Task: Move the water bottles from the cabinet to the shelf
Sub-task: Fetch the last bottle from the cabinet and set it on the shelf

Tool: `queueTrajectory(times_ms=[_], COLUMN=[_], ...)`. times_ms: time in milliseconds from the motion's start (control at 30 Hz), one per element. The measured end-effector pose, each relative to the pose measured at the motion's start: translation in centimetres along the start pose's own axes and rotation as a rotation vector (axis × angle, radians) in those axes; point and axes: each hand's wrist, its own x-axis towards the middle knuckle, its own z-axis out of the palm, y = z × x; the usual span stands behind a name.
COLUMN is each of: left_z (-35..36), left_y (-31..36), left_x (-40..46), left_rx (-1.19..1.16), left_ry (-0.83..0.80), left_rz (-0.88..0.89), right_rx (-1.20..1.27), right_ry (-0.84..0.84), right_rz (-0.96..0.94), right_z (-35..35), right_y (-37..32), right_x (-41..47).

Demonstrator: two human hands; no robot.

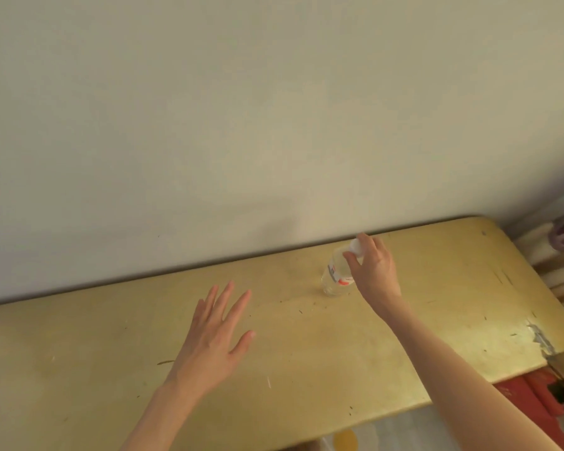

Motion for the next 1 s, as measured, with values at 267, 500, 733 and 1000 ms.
queueTrajectory(times_ms=[267,500,733,1000], left_z=[-2.7,-1.6,-1.6,1.6], left_y=[0.4,1.8,4.0,12.9], left_x=[1.5,-0.8,-4.7,-13.6], left_rx=[-0.070,-0.077,-0.088,-0.135], left_ry=[0.070,-0.031,-0.156,-0.343], left_rz=[0.147,0.391,0.705,1.117], right_rx=[0.059,0.095,0.039,-0.061], right_ry=[0.022,0.176,0.339,0.729], right_rz=[-0.037,0.033,0.258,0.614], right_z=[-1.6,-5.0,-6.2,-10.5], right_y=[-1.3,-3.5,-4.5,-4.8], right_x=[-4.2,-13.7,-29.1,-49.7])
